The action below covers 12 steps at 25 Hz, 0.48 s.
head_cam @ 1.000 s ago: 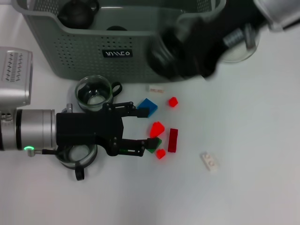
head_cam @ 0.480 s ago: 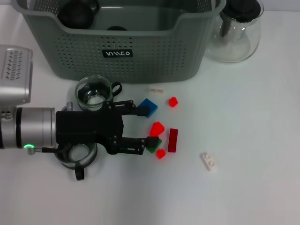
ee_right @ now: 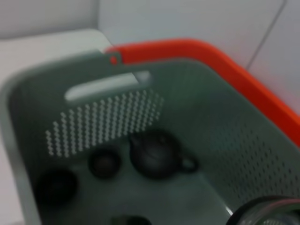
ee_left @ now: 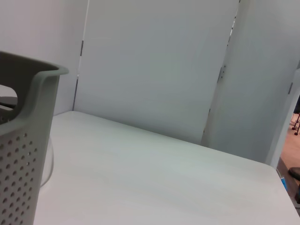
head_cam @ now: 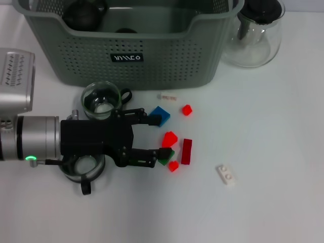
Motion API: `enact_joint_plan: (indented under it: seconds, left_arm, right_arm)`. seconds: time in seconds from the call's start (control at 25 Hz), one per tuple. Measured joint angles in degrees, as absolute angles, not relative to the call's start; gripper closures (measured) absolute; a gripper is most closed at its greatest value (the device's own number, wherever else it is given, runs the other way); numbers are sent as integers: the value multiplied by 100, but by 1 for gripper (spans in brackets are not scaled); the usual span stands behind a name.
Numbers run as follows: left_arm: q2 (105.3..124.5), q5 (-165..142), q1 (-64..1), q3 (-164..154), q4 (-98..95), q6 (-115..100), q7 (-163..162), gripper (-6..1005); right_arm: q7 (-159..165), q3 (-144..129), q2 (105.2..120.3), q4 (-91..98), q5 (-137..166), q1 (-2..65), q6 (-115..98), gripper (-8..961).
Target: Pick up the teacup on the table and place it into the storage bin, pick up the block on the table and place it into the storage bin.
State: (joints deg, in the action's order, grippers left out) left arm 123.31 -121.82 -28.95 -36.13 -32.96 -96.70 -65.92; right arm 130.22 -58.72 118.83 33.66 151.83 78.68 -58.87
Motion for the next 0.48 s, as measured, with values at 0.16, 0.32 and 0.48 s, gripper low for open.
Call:
enact_joint_plan:
  seconds: [0.16, 0.32, 0.48]
  left_arm:
    - [12331, -12181, -2892, -3612, -3296, -9655, -6592, 172]
    - [12331, -12170, -2900, -3612, -3286, -9642, -6592, 172]
    - [12336, -12166, -2912, -3612, -3281, -9632, -6592, 172]
  right_arm:
    - [13016, -6108, 11935, 2896, 15245, 7861, -5341, 904]
    - [12982, -6362, 11998, 2547, 15249, 7800, -4822, 903]
    - [12978, -6516, 12018, 2274, 15251, 7761, -4492, 902]
